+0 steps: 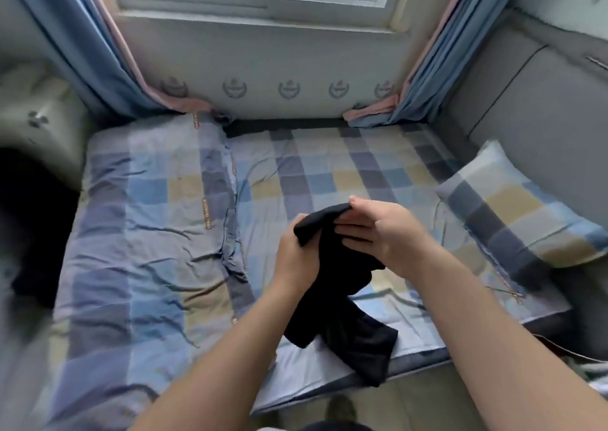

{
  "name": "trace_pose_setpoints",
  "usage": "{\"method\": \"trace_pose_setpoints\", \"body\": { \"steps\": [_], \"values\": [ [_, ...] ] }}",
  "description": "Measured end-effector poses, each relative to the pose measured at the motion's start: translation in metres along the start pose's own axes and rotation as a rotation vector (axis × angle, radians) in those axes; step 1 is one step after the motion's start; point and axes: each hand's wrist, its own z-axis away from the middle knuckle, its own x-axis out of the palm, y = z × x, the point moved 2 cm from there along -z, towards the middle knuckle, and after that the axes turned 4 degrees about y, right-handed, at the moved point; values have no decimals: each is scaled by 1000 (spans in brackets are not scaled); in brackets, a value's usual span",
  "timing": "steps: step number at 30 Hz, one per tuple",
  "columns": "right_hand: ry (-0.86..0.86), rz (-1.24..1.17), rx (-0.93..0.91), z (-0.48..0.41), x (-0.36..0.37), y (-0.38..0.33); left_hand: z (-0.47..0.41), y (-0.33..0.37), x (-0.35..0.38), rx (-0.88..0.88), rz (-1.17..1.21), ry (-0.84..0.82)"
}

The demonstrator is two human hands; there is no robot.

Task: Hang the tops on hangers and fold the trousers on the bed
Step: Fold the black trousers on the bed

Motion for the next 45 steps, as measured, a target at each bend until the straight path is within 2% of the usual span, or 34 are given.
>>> {"method": "trace_pose_setpoints", "body": {
  "steps": [2,4,7,8,11,13,16,18,19,21,24,26,27,29,31,33,35,39,43,45],
  "values": [
    [-3,127,-156,-11,-10,5,-10,2,-12,-66,72,89],
    [-112,338,-229,-18,-20,16,-15,9,-21,-94,126,96],
    [-412,530,-81,-24,-11,52,-23,22,-27,-159,214,119],
    [-428,592,-73,-29,-6,65,-27,25,-28,-175,235,138],
    [-269,820,-224,-53,2,79,-41,30,-34,-162,172,207],
    [-206,900,-327,-65,0,64,-52,30,-44,-147,94,314],
    [-212,810,-325,-73,-4,37,-65,29,-58,-170,1,510],
    [-264,674,-246,-74,-1,24,-58,32,-57,-164,-45,559],
    [-268,595,-196,-75,2,19,-48,36,-53,-134,-70,524],
    [-228,414,-93,-77,6,8,-26,30,-37,-101,-131,338],
    [-158,111,85,-83,9,-5,9,11,-7,-203,-197,6],
    [-147,25,143,-84,10,-12,18,0,16,-236,-136,-102],
    [-158,6,154,-83,11,-14,17,-3,25,-198,-130,-77],
    [-191,-35,155,-81,11,-18,4,-6,37,-125,-139,93],
    [-217,-81,124,-82,5,-19,-10,-5,38,-129,-90,247],
    [-247,-122,59,-86,-8,-14,-20,7,39,-123,-10,298],
    [-270,-48,-49,-90,-25,-3,-24,22,42,-134,78,318],
    [-239,353,-283,-86,-52,34,-33,42,45,-252,188,330],
    [-246,633,-263,-84,-46,87,-46,63,44,-296,305,277],
    [-210,639,-243,-90,-39,98,-53,71,41,-340,349,253]
  ]
}}
